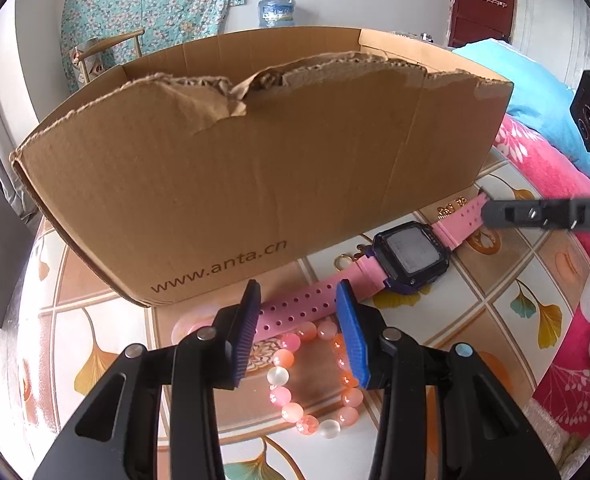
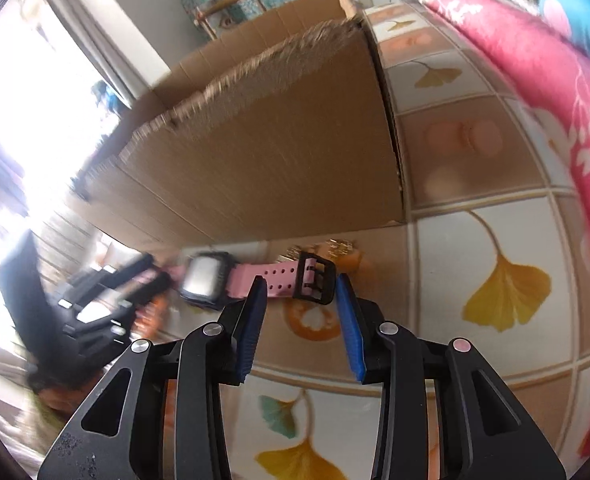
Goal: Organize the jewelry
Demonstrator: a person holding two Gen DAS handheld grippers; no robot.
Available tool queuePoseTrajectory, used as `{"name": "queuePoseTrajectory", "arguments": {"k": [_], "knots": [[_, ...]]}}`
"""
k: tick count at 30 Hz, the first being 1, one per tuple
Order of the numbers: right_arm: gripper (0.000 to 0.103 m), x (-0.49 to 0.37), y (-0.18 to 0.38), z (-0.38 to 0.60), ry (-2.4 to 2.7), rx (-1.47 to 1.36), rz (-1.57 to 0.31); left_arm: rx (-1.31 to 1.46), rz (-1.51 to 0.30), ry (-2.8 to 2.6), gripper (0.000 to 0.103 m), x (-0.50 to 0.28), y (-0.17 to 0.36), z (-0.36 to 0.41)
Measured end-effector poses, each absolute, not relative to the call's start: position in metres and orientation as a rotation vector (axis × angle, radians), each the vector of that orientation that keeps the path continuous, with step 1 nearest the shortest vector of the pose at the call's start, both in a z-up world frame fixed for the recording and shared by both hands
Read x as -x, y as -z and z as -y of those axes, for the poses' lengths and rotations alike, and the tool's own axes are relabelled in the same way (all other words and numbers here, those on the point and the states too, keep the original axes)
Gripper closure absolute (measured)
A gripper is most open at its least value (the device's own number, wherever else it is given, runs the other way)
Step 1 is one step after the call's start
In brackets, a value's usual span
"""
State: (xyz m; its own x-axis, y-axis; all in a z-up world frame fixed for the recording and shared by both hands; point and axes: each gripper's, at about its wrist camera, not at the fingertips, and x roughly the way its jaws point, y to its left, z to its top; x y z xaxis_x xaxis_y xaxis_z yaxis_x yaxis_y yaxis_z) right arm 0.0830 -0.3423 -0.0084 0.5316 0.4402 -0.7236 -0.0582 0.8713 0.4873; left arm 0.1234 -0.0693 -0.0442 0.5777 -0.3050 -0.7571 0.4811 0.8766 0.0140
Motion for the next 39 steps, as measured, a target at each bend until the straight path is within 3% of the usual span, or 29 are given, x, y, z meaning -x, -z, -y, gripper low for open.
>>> {"name": "queuePoseTrajectory", "arguments": {"k": [7, 9, 12, 17, 22, 29, 39], "knots": [[0.074, -0.089, 0.011, 0.352, -0.466, -0.738, -0.921, -0.222, -0.824, 0.478, 0.065, -0.119, 0.045, 0.063], [0.077, -0.091, 0.012, 0.347, -0.432, -0.714, -0.931, -0.217, -0.822, 0.481, 0.065, -0.118, 0.045, 0.062], [0.083, -0.094, 0.016, 0.335, -0.384, -0.662, -0.959, -0.212, -0.819, 0.486, 0.065, -0.117, 0.045, 0.060], [0.101, -0.092, 0.011, 0.315, -0.322, -0.567, -0.947, -0.208, -0.809, 0.498, 0.065, -0.116, 0.045, 0.056], [0.102, -0.085, -0.017, 0.296, -0.336, -0.499, -0.898, -0.157, -0.809, 0.547, 0.064, -0.112, 0.042, 0.047], [0.102, -0.076, -0.047, 0.274, -0.420, -0.483, -0.857, -0.253, -0.679, 0.660, 0.044, -0.078, 0.022, 0.069], [0.102, -0.079, -0.058, 0.263, -0.517, -0.522, -0.904, -0.292, -0.615, 0.602, 0.044, -0.071, 0.014, 0.091]]}}
